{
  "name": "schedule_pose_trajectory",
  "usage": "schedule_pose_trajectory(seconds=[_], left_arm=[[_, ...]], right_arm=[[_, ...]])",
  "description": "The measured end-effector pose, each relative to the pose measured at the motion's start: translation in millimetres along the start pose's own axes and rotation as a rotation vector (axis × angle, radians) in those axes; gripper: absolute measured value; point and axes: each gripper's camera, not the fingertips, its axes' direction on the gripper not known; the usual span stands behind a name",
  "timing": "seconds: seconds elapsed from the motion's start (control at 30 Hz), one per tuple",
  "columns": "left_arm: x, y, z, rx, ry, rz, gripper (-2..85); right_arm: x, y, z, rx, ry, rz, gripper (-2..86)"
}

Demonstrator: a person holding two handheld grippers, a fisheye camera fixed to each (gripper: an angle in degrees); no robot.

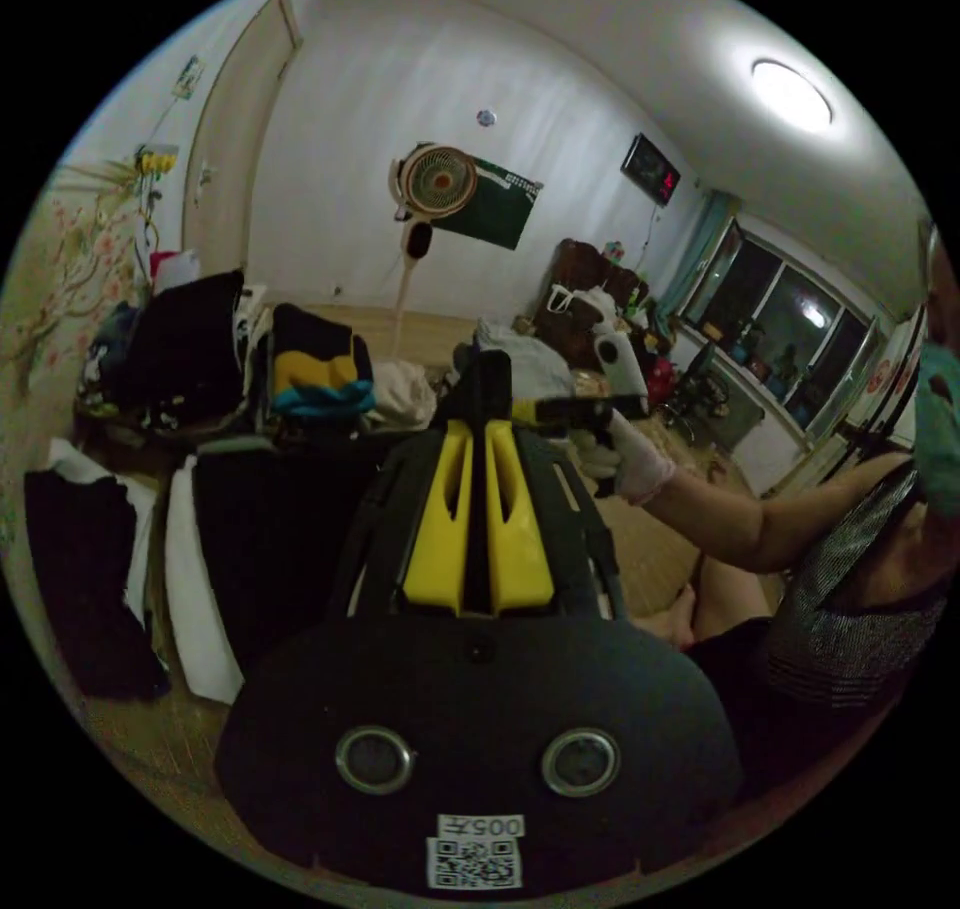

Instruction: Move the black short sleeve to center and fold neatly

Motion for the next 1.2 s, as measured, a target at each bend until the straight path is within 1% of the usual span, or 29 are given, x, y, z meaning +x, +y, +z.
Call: schedule_pose_trajectory(seconds=[0.03,0.13,0.27,0.33,0.37,0.4,0.47,0.57,0.63,0.7,0.73,0.77,0.83,0.9,0.93,0.97,1.0,1.07,1.13,1.2], left_arm=[[10,-11,-1,0.020,0.005,0.000,0.7],[37,-28,4,0.066,0.019,-0.022,0.7],[77,-34,26,0.145,0.033,-0.061,0.5],[92,-35,38,0.158,0.054,-0.072,0.5],[101,-35,46,0.155,0.066,-0.071,0.5],[106,-36,50,0.153,0.068,-0.070,0.5],[122,-37,61,0.150,0.071,-0.056,0.4],[143,-41,78,0.121,0.103,-0.015,0.4],[158,-45,93,0.086,0.119,0.016,0.4],[175,-50,115,0.039,0.152,0.052,0.5],[189,-54,133,0.014,0.205,0.081,0.5],[206,-57,155,-0.017,0.266,0.109,0.6],[233,-62,192,-0.071,0.342,0.149,0.6],[262,-65,232,-0.120,0.444,0.171,0.5],[281,-65,260,-0.148,0.535,0.179,0.5],[302,-64,289,-0.172,0.614,0.187,0.4],[313,-63,303,-0.180,0.645,0.192,0.4],[359,-62,360,-0.207,0.756,0.205,0.4],[392,-60,404,-0.225,0.836,0.195,0.6],[420,-56,442,-0.223,0.860,0.172,1.0]], right_arm=[[-19,14,-5,-0.019,0.020,-0.050,7.1],[-64,56,-7,-0.065,0.084,-0.132,12.0],[-103,94,4,-0.098,0.083,-0.155,13.9],[-117,107,4,-0.103,0.126,-0.165,11.8],[-118,109,1,-0.101,0.146,-0.150,8.9],[-118,113,-9,-0.095,0.210,-0.100,3.1],[-119,121,-35,-0.058,0.248,-0.075,1.5],[-118,141,-98,0.066,0.294,-0.014,-0.1],[-122,161,-160,0.182,0.412,0.019,-0.6],[-128,178,-211,0.285,0.466,0.038,-0.7],[-132,190,-243,0.340,0.485,0.052,-0.8],[-135,195,-257,0.359,0.503,0.058,-0.8],[-151,218,-305,0.412,0.649,0.069,-0.8],[-162,234,-336,0.429,0.751,0.084,-0.8],[-169,246,-358,0.455,0.797,0.098,-0.7],[-172,252,-370,0.471,0.816,0.106,-0.7],[-177,264,-393,0.507,0.848,0.120,-0.7],[-185,276,-429,0.560,0.893,0.136,-0.8],[-194,281,-470,0.598,0.973,0.143,-0.8],[-197,276,-494,0.589,1.012,0.138,-0.8]])
